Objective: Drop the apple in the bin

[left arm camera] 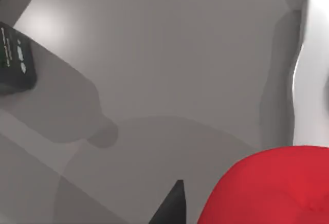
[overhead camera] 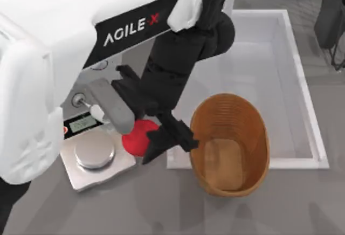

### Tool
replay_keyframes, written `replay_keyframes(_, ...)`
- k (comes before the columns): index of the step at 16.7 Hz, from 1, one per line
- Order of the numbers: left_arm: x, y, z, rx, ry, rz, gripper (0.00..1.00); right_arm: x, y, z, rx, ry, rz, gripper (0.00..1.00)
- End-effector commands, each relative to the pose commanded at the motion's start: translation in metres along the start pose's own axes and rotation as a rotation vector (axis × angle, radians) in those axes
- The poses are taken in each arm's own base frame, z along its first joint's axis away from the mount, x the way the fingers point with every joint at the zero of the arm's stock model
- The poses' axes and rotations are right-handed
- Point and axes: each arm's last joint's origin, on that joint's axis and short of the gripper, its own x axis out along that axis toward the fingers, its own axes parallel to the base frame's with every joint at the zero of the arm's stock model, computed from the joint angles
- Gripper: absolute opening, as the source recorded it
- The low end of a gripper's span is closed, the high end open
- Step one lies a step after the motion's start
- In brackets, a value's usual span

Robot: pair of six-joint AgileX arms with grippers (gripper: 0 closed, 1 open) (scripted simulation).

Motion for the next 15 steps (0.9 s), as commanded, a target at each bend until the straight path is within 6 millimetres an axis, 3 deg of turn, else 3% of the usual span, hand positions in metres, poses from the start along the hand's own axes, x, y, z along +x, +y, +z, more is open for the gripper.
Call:
replay_keyframes(8,-0.043,0.047,-0.026,-0.578,0.234,-0.007,0.00,0.000,0.000,0.000,0.000,0.000,0.000,1.00)
replay_keyframes(15,-0.073,0.063,-0.030,-0.889,0.414,0.108,0.00,0.000,0.000,0.000,0.000,0.000,0.000,1.00)
